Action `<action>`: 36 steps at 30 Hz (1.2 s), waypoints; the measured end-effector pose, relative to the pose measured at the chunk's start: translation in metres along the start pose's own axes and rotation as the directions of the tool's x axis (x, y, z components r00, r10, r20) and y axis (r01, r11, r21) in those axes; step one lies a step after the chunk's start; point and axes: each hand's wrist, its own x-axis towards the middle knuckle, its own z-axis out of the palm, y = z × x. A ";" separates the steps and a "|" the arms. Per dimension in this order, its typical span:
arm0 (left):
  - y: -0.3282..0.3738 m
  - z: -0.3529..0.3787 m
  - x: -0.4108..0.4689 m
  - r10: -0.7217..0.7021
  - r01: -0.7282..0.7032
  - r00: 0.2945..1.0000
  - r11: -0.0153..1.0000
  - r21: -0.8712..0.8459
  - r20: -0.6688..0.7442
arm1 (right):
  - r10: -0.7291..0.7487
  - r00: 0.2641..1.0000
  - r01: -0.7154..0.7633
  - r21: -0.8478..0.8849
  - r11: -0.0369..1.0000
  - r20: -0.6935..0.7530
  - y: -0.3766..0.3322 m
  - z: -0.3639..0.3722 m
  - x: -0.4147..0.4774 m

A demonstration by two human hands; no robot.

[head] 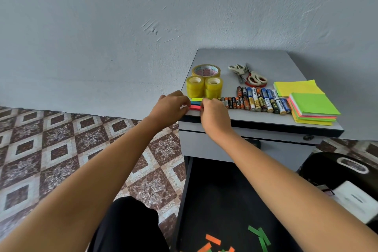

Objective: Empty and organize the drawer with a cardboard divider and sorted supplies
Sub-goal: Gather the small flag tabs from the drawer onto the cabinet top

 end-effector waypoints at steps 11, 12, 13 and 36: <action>0.008 0.005 -0.012 -0.057 0.040 0.992 0.989 -0.144 -0.116 | 0.036 0.991 -0.014 0.168 0.986 -0.126 0.006 -0.002 -0.010; 0.012 0.006 -0.018 -0.066 0.038 0.985 0.984 -0.173 -0.157 | 0.037 0.989 -0.005 0.217 0.976 -0.146 0.010 -0.004 -0.015; 0.016 0.007 -0.025 -0.074 0.033 0.979 0.977 -0.211 -0.192 | 0.048 0.985 -0.002 0.268 0.963 -0.165 0.015 -0.008 -0.023; 0.091 0.227 -0.167 -0.003 0.099 0.553 0.993 -0.062 0.833 | 0.497 0.564 -0.549 -0.150 0.822 0.659 0.183 0.082 -0.248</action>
